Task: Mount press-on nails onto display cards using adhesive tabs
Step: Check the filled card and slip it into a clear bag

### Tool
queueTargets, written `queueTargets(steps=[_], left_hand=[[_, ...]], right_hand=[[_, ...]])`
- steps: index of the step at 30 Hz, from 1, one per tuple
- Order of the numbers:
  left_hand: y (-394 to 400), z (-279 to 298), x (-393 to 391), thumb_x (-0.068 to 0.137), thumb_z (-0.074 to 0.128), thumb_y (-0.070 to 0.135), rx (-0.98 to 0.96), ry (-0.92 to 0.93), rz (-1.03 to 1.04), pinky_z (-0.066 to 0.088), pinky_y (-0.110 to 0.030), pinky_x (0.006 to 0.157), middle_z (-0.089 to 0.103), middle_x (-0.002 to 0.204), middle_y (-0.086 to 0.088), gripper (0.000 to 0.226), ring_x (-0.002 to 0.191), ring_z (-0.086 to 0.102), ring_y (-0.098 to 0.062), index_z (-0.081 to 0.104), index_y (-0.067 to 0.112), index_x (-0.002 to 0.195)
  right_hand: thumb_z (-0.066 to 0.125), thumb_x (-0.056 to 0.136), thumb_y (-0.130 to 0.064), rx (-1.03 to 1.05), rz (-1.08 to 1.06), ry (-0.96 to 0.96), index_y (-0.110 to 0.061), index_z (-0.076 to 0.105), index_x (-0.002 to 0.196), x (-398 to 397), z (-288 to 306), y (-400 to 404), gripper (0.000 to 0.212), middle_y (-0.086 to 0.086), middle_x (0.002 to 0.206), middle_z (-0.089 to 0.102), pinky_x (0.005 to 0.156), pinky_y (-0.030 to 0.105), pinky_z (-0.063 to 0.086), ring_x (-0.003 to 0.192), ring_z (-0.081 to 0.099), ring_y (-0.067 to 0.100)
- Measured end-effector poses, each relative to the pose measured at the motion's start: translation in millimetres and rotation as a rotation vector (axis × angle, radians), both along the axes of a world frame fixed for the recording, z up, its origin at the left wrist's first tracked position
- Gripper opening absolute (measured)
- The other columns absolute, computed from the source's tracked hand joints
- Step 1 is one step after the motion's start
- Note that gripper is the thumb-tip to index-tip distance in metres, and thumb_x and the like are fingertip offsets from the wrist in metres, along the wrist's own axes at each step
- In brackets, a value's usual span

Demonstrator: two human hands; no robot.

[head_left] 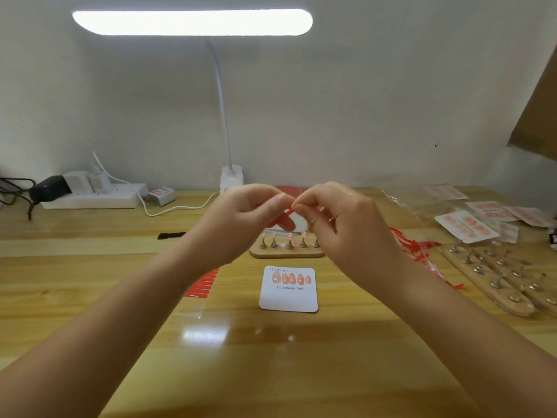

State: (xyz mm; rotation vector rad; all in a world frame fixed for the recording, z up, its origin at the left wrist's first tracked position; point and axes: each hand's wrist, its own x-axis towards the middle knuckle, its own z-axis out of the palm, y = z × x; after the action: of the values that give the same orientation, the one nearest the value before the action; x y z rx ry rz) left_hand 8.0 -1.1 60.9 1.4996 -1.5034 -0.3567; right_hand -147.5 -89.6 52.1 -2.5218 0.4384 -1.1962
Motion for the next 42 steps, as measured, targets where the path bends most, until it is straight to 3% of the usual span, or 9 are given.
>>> queueTargets(steps=[3,14,17,20,23,26,31,37,42], left_hand=[[1,4,2,0.097,0.050,0.034,0.094,0.133,0.061,0.043,-0.011,0.059,0.074,0.074,0.004,0.027,0.063,0.061,0.001,0.073,0.021,0.089],[1,11,3,0.090,0.061,0.017,0.422,0.425,-0.017,0.039,-0.024,0.061,0.059,0.064,0.003,0.023,0.062,0.056,-0.010,0.071,0.019,0.069],[-1,10,5,0.086,0.066,0.020,0.396,0.370,0.095,0.040,-0.025,0.065,0.061,0.062,0.005,0.013,0.064,0.058,-0.012,0.071,0.016,0.075],[-3,6,9,0.084,0.069,0.024,0.375,0.194,0.235,0.043,-0.020,0.062,0.063,0.060,0.010,0.011,0.062,0.057,-0.006,0.072,0.017,0.076],[-4,-1,9,0.086,0.069,0.026,0.447,0.109,0.222,0.043,-0.021,0.062,0.066,0.067,0.009,0.013,0.064,0.056,-0.006,0.071,0.023,0.073],[-6,-8,6,0.087,0.068,0.031,0.523,0.063,0.171,0.044,-0.020,0.061,0.069,0.076,0.009,0.012,0.067,0.058,-0.005,0.069,0.024,0.077],[-8,-12,8,0.086,0.068,0.028,0.511,0.026,0.178,0.048,-0.029,0.071,0.073,0.091,-0.004,0.007,0.076,0.062,-0.011,0.068,0.021,0.086],[-9,-19,5,0.085,0.068,0.032,0.509,-0.129,0.199,0.046,-0.021,0.067,0.065,0.090,0.010,0.009,0.082,0.061,-0.005,0.062,0.028,0.089],[-11,-27,3,0.088,0.065,0.029,0.457,-0.216,0.229,0.046,-0.017,0.066,0.063,0.092,0.012,0.004,0.083,0.058,-0.003,0.061,0.027,0.088]], right_hand=[[0.062,0.094,-0.015,-0.016,-0.001,-0.009,-0.009,0.072,0.097,0,0,-1,0.012,0.004,0.085,0.061,0.066,0.026,0.046,0.072,0.055,0.016],[0.056,0.093,-0.022,-0.295,0.012,-0.010,-0.011,0.075,0.102,-4,-1,-2,0.024,0.010,0.079,0.062,0.050,0.041,0.049,0.063,0.057,0.028],[0.058,0.093,-0.021,-0.337,-0.018,0.054,-0.011,0.076,0.101,-4,-4,-8,0.022,0.008,0.076,0.064,0.052,0.041,0.050,0.065,0.059,0.029],[0.059,0.094,-0.040,-0.192,-0.058,0.398,-0.021,0.073,0.099,-4,-7,-15,0.025,-0.006,0.081,0.066,0.064,0.033,0.048,0.075,0.061,0.016],[0.059,0.074,-0.073,0.027,-0.098,0.843,-0.030,0.063,0.105,-3,-16,-19,0.054,-0.017,0.084,0.058,0.060,0.025,0.042,0.076,0.053,0.000],[0.065,0.060,-0.081,0.088,-0.128,1.023,-0.026,0.055,0.113,-3,-25,-21,0.078,-0.012,0.093,0.060,0.064,0.029,0.045,0.081,0.055,0.006],[0.070,0.059,-0.077,0.204,-0.085,1.073,-0.029,0.047,0.127,-4,-28,-27,0.086,-0.012,0.109,0.057,0.084,0.030,0.049,0.093,0.054,0.009],[0.074,0.060,-0.072,0.272,-0.068,0.998,-0.030,0.052,0.120,-5,-31,-33,0.078,-0.014,0.087,0.053,0.058,0.026,0.035,0.075,0.051,0.005],[0.077,0.061,-0.068,0.313,-0.037,0.945,-0.033,0.047,0.129,-6,-33,-38,0.082,-0.016,0.082,0.050,0.055,0.020,0.029,0.070,0.048,0.001]])
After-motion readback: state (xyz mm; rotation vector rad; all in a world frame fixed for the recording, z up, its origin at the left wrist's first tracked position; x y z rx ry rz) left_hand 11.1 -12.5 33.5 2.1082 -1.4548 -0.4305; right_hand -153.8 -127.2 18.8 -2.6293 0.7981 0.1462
